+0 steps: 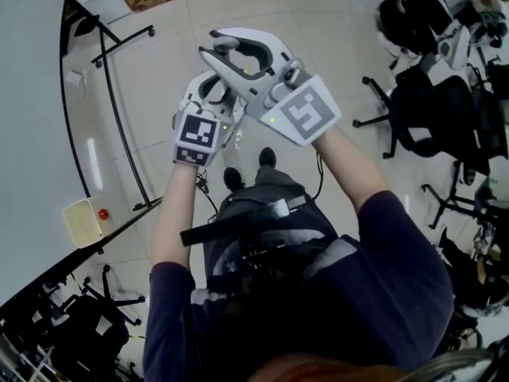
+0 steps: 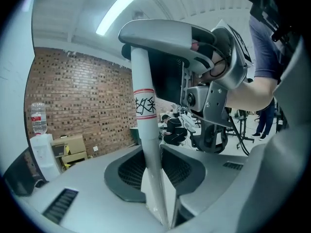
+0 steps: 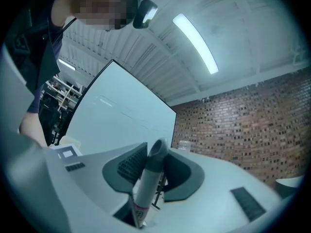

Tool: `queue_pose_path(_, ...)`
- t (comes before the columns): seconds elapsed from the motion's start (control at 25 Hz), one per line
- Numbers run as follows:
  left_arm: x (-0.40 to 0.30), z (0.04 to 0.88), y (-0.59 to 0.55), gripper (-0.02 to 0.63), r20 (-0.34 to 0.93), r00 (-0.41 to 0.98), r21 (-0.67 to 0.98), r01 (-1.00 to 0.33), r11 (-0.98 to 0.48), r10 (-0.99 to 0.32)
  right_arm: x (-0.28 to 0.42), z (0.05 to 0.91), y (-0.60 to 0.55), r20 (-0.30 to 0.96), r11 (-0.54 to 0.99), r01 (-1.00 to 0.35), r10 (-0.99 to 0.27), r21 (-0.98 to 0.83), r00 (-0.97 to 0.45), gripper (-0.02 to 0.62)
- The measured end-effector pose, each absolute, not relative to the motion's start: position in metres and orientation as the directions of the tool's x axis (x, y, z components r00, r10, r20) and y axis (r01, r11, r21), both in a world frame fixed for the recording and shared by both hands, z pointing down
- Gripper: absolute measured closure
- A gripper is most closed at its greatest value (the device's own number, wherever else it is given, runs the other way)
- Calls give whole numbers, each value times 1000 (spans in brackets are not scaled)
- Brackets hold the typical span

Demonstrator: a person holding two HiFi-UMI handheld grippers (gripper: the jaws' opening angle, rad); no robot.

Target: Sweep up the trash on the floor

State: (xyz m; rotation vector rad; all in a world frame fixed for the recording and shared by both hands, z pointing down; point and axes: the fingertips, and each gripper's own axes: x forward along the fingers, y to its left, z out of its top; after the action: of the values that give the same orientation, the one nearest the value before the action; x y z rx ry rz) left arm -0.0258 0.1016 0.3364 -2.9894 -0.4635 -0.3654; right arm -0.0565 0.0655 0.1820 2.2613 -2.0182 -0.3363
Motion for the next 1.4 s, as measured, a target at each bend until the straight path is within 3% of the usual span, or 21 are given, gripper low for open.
queue_pose_path(0.68,-62,381,102,525,281,879,-41,411,-911,384,-95,223,63,-20,-240,-910,-968,337,248,479)
queue_pose_path(0.92,-43,410,119,525,353,808,-53,520,-853,471,-64,254,80,63,-390,-887,-907,247,416,477)
queue_pose_path(1.4,-5,474,153,526,471,697,-43,630,-775,540,-19,310,109,117,-479,-845,-849,238,515,477)
